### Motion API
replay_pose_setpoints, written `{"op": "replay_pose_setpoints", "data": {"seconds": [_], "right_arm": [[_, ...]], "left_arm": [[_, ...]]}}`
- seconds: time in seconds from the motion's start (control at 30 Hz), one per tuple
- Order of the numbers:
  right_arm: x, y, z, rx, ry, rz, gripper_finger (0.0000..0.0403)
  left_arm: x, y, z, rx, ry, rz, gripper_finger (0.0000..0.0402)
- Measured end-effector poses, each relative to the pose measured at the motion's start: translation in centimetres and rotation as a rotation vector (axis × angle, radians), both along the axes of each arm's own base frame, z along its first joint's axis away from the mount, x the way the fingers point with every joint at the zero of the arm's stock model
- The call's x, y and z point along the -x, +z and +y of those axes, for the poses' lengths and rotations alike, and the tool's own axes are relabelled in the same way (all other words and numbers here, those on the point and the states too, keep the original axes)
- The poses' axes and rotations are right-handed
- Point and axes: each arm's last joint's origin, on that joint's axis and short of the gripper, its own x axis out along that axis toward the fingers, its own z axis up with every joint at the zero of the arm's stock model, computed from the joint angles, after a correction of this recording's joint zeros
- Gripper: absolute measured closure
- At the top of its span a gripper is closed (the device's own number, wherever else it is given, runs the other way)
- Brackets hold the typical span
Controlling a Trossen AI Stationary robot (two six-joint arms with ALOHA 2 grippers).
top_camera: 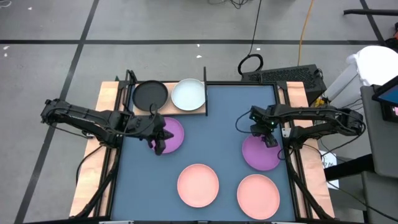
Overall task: Place and stack plates onto a shelf
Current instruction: Stack the right violet plate on top of the light blue plate on the shelf
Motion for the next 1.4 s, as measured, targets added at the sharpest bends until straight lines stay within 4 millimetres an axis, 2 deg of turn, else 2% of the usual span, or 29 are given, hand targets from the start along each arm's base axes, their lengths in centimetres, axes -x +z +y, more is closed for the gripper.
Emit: {"op": "replay_pose_setpoints", "data": {"seconds": [0.37,0.43,1.03,1.4], "right_arm": [[-0.3,-0.2,-0.1,-0.004,-0.011,-0.054,0.0379],[-0.5,0.0,-0.1,-0.007,-0.032,-0.058,0.0393],[-3.2,5.8,-0.8,0.029,-0.211,-0.090,0.0403],[-4.8,10.9,-1.3,-0.040,-0.589,-0.153,0.0403]], "left_arm": [[-0.1,0.0,0.4,0.002,0.022,-0.001,0.0389],[-0.1,0.0,0.4,0.003,0.024,-0.002,0.0389],[-0.1,0.0,0.5,0.007,0.052,-0.009,0.0389],[-0.1,0.0,0.5,0.006,0.052,-0.010,0.0389]]}}
